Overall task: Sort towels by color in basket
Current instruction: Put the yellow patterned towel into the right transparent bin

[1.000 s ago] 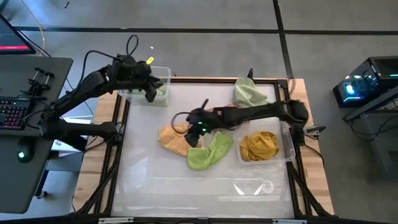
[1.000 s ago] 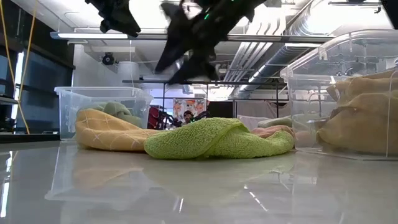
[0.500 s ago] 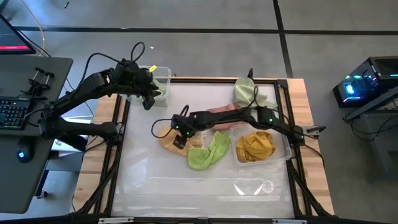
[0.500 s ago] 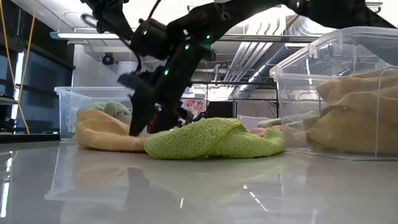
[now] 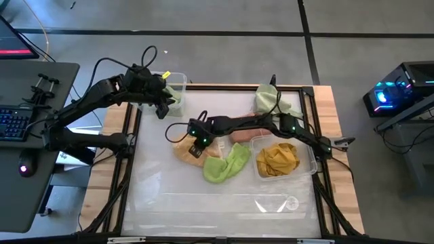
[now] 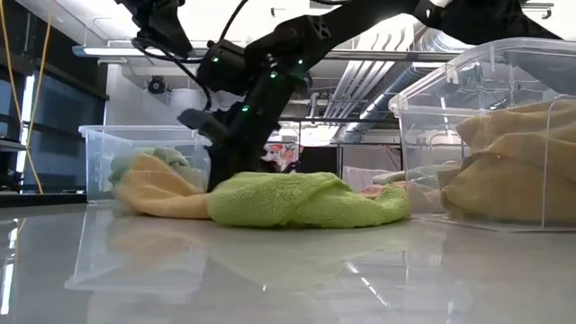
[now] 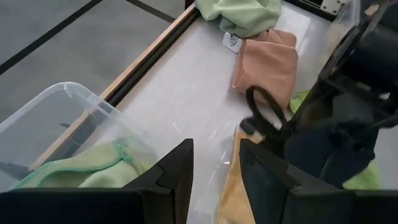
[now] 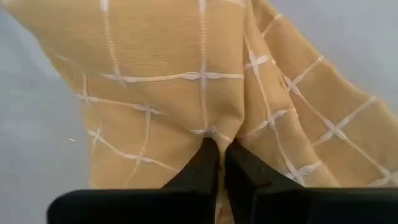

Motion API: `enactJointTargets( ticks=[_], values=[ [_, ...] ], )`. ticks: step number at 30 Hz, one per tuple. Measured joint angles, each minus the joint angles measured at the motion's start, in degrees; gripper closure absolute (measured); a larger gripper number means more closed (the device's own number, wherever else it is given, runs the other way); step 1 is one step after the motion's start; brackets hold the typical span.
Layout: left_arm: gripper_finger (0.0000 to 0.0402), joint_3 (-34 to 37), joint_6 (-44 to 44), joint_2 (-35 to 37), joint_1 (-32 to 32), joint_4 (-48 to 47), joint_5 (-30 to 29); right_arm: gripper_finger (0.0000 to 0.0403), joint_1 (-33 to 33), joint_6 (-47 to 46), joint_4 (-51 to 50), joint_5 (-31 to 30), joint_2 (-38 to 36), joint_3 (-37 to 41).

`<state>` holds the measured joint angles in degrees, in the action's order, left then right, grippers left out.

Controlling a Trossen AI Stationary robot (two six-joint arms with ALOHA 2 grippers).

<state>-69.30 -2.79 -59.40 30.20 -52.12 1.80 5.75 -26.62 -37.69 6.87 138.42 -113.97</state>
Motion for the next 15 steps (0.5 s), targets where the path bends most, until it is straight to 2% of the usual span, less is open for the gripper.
enactJointTargets(
  ticks=[9, 13, 15],
  values=[
    [0.0286, 0.0, -1.2, 2.6, 0.0, -0.8, -5.1, 0.0395, 1.0, 9.4, -10.8, -9.8, -14.5, 0.0],
    [0.0286, 0.0, -1.6, 4.3, 0.0, -0.8, -7.6, 0.0398, -0.3, 14.4, -15.3, -15.5, -24.0, 0.1],
    [0.0286, 0.0, -1.6, 5.1, 0.0, -0.8, -8.1, 0.0399, -0.6, 16.4, -17.4, -16.5, -29.4, -0.1]
  ],
)
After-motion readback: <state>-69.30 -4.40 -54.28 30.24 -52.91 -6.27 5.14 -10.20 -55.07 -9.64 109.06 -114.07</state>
